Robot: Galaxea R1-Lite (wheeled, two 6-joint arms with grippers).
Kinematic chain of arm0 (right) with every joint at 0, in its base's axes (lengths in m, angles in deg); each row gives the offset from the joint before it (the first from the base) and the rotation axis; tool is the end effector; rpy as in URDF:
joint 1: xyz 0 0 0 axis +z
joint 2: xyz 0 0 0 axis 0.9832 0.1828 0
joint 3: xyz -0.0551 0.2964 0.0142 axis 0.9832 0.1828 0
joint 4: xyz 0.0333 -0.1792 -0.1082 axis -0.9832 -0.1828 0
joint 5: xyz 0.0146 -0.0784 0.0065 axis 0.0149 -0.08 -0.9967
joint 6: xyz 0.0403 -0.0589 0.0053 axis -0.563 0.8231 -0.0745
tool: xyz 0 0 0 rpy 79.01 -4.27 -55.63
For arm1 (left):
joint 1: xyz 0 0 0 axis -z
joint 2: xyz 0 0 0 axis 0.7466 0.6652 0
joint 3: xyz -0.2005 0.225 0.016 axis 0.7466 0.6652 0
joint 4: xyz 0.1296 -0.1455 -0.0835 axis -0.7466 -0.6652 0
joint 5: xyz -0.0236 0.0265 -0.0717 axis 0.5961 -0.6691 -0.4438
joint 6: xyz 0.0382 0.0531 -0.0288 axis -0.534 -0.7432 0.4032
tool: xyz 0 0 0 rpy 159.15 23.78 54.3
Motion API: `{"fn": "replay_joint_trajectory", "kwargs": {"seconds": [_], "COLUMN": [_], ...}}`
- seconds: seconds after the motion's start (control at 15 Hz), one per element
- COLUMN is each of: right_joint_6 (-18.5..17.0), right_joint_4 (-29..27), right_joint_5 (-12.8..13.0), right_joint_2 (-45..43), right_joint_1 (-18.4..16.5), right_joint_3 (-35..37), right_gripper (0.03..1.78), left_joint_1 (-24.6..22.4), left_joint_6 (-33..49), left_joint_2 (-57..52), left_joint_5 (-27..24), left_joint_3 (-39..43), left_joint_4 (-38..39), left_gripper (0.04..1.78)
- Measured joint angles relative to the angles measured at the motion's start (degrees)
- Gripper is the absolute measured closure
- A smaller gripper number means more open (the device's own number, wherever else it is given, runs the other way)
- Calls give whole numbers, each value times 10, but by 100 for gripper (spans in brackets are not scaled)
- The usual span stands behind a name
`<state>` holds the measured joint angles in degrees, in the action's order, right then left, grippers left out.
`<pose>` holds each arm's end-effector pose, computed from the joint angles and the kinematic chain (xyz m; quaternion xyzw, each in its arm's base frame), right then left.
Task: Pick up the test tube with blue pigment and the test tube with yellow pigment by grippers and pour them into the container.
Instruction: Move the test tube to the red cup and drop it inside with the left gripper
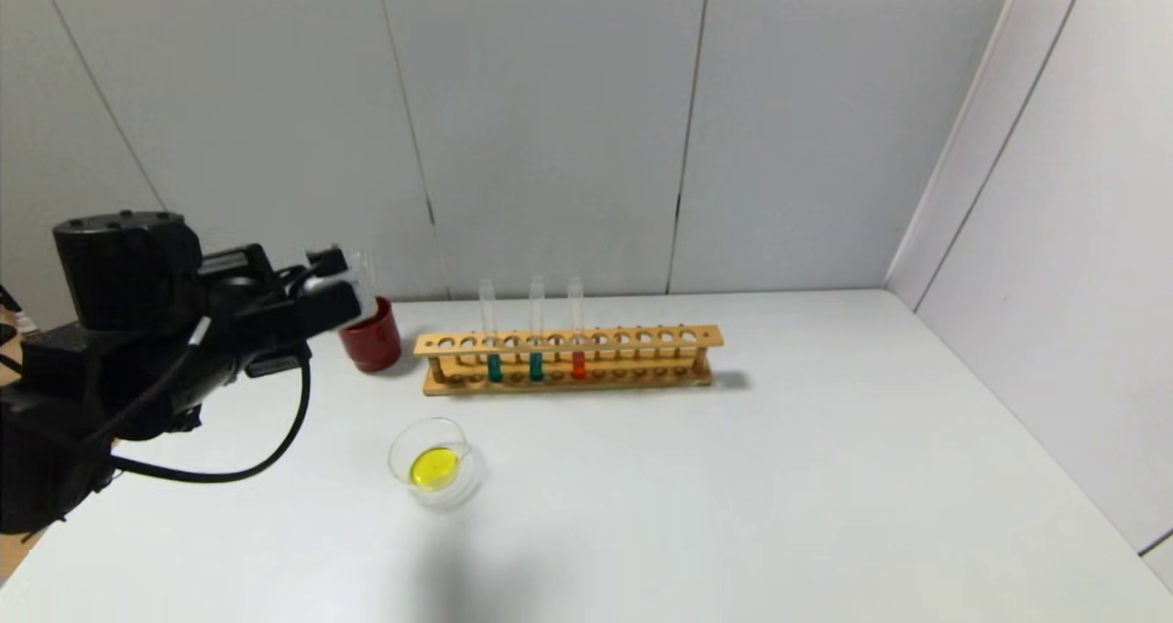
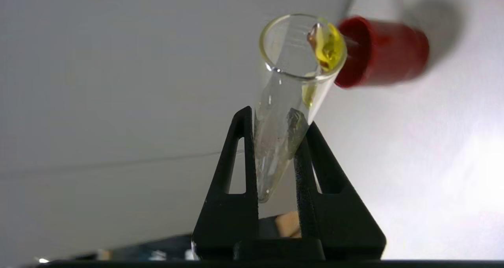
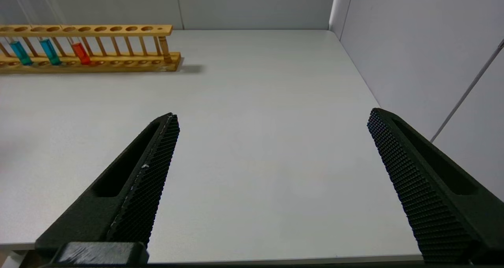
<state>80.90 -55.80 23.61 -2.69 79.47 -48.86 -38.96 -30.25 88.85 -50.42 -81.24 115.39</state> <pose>0.0478 0.0002 0.0766 -0.0001 -0.0037 0.0014 1.0000 0.3381 -0.0395 0.1708 0.5862 0.0774 -0.0174 0.8062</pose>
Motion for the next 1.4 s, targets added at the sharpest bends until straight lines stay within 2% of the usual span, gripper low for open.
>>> {"fn": "replay_joint_trajectory", "kwargs": {"seconds": [0.13, 0.33, 0.47, 0.6, 0.8, 1.07, 1.4], "right_joint_6": [0, 0, 0, 0, 0, 0, 0], "right_joint_4": [0, 0, 0, 0, 0, 0, 0], "right_joint_5": [0, 0, 0, 0, 0, 0, 0], "right_joint_2": [0, 0, 0, 0, 0, 0, 0], "right_joint_1": [0, 0, 0, 0, 0, 0, 0], "right_joint_3": [0, 0, 0, 0, 0, 0, 0], "right_gripper": [6, 6, 6, 6, 6, 6, 6], "left_joint_1": [-3, -7, -9, -22, -55, -97, -131], "left_joint_6": [104, 269, 390, 501, 600, 666, 675], "left_joint_2": [-18, -50, -66, -74, -77, -61, 13], "left_joint_5": [17, 21, 11, -23, -106, -191, -216], "left_joint_3": [-69, -164, -214, -240, -251, -254, -259], "left_joint_4": [-67, -215, -309, -377, -389, -358, -269], "left_gripper": [150, 150, 150, 150, 150, 150, 150]}}
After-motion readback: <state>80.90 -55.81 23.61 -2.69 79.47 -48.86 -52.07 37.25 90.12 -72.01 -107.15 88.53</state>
